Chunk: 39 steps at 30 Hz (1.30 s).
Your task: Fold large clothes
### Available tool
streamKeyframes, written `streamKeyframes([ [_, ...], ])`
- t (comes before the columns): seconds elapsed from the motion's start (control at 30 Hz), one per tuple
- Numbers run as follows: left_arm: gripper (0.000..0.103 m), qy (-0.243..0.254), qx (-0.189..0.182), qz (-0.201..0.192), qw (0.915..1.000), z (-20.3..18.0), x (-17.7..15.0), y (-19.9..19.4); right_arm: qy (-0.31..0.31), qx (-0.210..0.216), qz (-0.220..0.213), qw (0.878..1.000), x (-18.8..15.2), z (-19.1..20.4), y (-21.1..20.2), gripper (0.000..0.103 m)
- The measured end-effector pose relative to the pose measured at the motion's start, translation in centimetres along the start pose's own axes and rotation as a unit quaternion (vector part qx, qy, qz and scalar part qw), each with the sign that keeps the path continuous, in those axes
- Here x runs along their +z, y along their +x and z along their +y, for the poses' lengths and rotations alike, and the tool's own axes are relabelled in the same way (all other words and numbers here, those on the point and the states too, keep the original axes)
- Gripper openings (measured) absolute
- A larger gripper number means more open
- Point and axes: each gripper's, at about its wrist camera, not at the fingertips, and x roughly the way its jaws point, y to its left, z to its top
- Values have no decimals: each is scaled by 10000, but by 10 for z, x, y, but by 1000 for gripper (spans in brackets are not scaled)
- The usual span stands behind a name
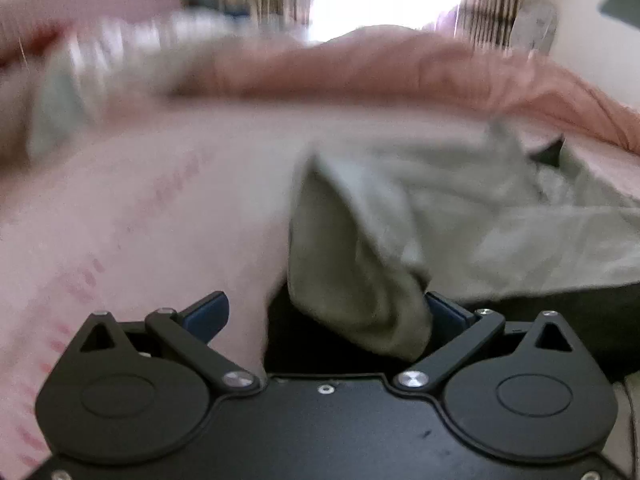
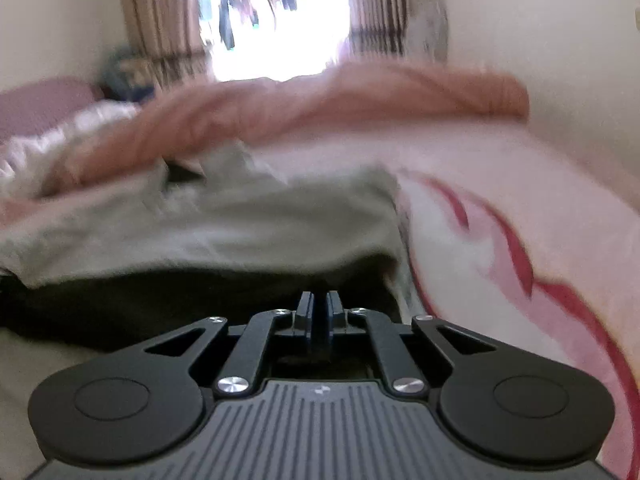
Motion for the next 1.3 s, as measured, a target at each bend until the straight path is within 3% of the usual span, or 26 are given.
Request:
streamKeyframes([
  [0.1, 103, 141, -316, -770, 9964, -13, 6, -34, 140, 211, -191, 9995, 4, 14, -3, 10],
  [0.2, 103, 93, -745, -1105, 9910, -29, 7, -41, 209, 395, 138, 9989, 2, 34, 16, 10],
  [0.3, 103, 379, -1014, -707, 9916, -62, 2, -25, 136, 280, 848, 9959, -10, 53, 47, 11],
  [0.37, 103, 1155, -677, -61, 9910, -94, -10, 0, -199, 235, 583, 9978, -16, 60, 47, 13],
  [0.4, 103, 1562, -407, 200, 9867, -109, -19, 16, -325, 241, 569, 9976, -15, 61, 47, 13],
  [0.47, 103, 1412, -375, -156, 9891, -110, -29, 13, -229, 196, 539, 9981, -13, 59, 43, 13],
  [0.53, 103, 1306, -447, 4, 9904, -112, -25, 12, -98, 297, 445, 9985, -9, 61, 36, 13],
  [0.63, 103, 1108, -513, -277, 9921, -114, -11, -3, -96, 613, 67, 9980, -3, 76, 21, 13],
  [0.7, 103, 905, -764, -376, 9922, -113, -8, -14, -164, 874, -79, 9960, -4, 90, 15, 14],
  [0.77, 103, 1092, -1009, -224, 9886, -120, -9, -13, -457, 1182, 65, 9919, -10, 106, 21, 15],
  [0.83, 103, 1680, -750, 286, 9825, -137, -22, 7, -856, 1021, 415, 9902, -22, 119, 40, 16],
  [0.9, 103, 1513, -769, 226, 9852, -134, -25, 9, -919, 907, 320, 9911, -26, 123, 42, 16],
  [0.93, 103, 1340, -762, 500, 9868, -131, -17, 9, -745, 941, 466, 9917, -20, 120, 39, 17],
  [1.0, 103, 1088, -711, 620, 9896, -120, 0, -8, -344, 1302, 637, 9888, -7, 106, 23, 17],
  [1.03, 103, 1032, -669, 391, 9916, -109, 5, -26, -309, 1376, 553, 9885, -3, 98, 9, 21],
  [1.07, 103, 1034, -634, 201, 9924, -98, 10, -42, -357, 1285, 382, 9903, 1, 88, -9, 36],
  [1.1, 103, 1080, -625, 81, 9922, -86, 11, -60, -395, 1137, 241, 9924, -1, 77, -26, 43],
  [1.17, 103, 1188, -658, -17, 9907, -55, 8, -90, -440, 831, 55, 9956, -2, 45, -58, 86],
  [1.23, 103, 1110, -581, 48, 9921, -21, -2, -106, -536, 813, 209, 9950, -9, 16, -75, 101],
  [1.3, 103, 948, -448, 312, 9940, 10, -21, -115, -784, 911, 642, 9907, -21, -6, -89, 102],
])
